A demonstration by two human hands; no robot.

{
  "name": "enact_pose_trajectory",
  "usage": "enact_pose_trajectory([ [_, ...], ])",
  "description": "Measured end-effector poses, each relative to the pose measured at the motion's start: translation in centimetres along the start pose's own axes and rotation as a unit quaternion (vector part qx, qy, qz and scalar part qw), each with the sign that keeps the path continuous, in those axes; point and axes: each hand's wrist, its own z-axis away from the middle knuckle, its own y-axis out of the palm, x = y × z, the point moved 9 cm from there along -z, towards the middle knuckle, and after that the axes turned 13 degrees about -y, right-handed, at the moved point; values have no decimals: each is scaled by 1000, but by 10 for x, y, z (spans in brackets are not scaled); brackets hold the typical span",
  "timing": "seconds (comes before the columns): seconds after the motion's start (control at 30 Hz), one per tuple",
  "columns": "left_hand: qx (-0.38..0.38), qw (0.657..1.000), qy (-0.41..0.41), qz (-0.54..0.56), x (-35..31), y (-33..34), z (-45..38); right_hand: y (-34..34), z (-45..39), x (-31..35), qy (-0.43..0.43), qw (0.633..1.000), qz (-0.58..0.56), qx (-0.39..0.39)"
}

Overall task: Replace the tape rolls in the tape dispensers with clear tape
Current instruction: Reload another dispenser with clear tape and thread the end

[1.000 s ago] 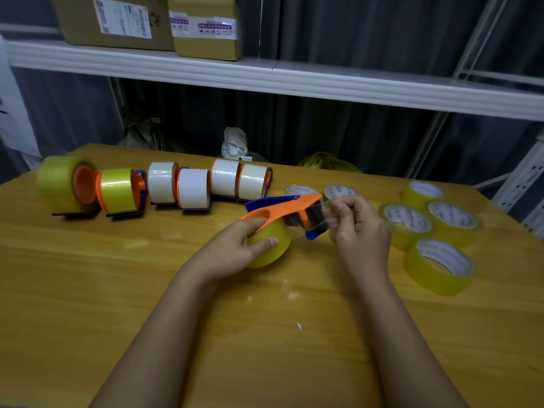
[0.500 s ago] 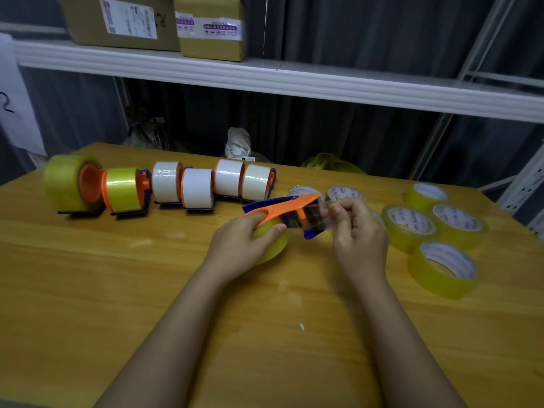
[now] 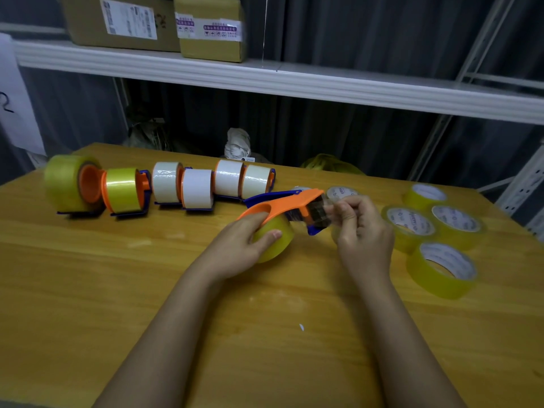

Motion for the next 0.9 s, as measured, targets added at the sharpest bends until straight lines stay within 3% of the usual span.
enact_pose_trajectory([
  [0.23, -68, 996, 19, -63, 0, -4, -3, 1, 2, 0, 5, 1000, 8, 2],
  [0.5, -155, 986, 7, -69, 5, -13, -6, 15, 6, -20, 136, 979, -147, 38],
  [0.73, -155, 987, 0, -43, 5, -14, -4, 34, 14, -35, 231, 942, -231, 79],
  [0.9, -190, 982, -20, -8, 13, -25, -3, 6, 19, -59, 355, 879, -299, -105],
])
